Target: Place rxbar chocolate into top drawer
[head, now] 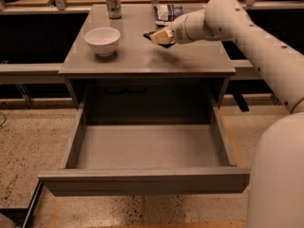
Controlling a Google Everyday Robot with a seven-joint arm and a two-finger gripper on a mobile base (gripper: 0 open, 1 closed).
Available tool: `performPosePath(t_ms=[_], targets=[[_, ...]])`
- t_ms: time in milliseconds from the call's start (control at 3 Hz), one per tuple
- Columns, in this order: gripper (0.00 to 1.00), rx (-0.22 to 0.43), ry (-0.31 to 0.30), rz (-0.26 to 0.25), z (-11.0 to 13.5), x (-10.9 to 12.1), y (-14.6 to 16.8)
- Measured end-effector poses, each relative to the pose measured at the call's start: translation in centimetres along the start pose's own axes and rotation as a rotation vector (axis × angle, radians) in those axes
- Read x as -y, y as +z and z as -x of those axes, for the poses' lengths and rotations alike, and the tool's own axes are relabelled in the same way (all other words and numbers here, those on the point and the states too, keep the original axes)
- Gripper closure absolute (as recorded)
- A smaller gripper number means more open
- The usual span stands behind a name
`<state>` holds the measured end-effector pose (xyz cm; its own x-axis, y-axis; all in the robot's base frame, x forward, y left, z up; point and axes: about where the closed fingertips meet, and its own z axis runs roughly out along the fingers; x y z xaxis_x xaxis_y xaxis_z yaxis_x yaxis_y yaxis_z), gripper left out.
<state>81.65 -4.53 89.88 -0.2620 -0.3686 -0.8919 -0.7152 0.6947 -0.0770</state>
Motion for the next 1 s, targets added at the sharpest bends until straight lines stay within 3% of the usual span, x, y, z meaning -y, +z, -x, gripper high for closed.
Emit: performPosePath(t_ms=[333,667,1000], targets=[[1.00,-0.061,-0.072,0.092,-0.1,-2.6,-3.2],[1.00,-0.146,-0.141,0.198,-2.0,-5.4,-6.3],[1.00,-0.258,-0.102,0.289,-5.6,-6.5,-10.4]])
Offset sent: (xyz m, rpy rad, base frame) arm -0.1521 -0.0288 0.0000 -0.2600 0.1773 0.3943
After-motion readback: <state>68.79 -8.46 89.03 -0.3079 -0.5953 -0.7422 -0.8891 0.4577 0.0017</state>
